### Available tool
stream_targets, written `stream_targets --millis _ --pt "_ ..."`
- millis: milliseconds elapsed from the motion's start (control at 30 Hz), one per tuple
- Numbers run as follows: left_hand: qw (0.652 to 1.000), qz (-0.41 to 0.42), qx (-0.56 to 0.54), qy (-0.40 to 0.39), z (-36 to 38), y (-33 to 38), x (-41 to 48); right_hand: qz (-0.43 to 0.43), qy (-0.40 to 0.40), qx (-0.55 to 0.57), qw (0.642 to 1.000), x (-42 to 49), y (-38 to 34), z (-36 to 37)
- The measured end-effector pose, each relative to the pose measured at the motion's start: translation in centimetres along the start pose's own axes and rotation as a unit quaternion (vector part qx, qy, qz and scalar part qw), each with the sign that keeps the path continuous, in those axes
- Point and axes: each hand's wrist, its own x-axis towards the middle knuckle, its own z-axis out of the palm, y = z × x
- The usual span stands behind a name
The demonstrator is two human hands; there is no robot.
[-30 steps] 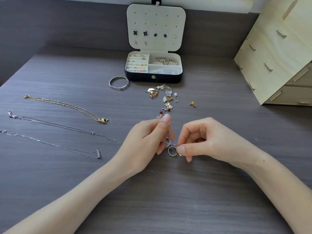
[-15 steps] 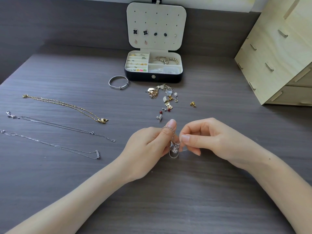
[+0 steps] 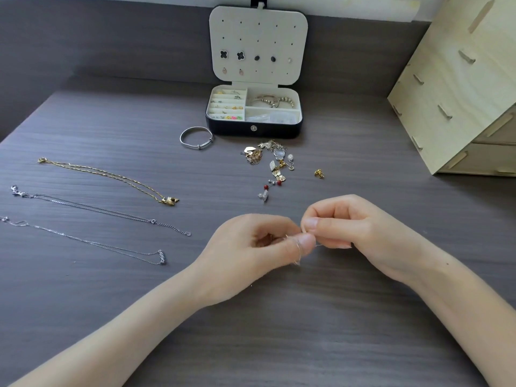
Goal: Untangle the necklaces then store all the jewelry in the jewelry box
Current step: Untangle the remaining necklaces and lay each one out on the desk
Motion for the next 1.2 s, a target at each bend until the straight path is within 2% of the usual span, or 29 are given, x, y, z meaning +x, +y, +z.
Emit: stream_targets --millis 167,500,767,1000,1200 --pt "0.999 0.017 0.037 0.020 0.1 -0.2 -0.2 -0.005 -0.008 0.008 1.000 -0.1 -0.1 0.1" --pt "0.999 0.048 0.007 0.022 0.1 -0.1 -0.4 -0.010 -0.010 0.029 0.999 -0.4 -0.5 0.1" --pt "0.990 0.090 0.104 0.015 0.3 -0.3 -1.2 -0.004 0.014 0.022 1.000 -0.2 -0.2 -0.1" --pt "0.995 0.080 0.029 0.053 0.6 -0.8 -0.9 -0.003 -0.006 0.021 1.000 -0.3 -0.2 -0.2" --pt "0.995 0.079 0.026 0.057 0.5 -0.8 -0.9 -0.003 -0.021 -0.001 1.000 -0.5 -0.4 -0.3"
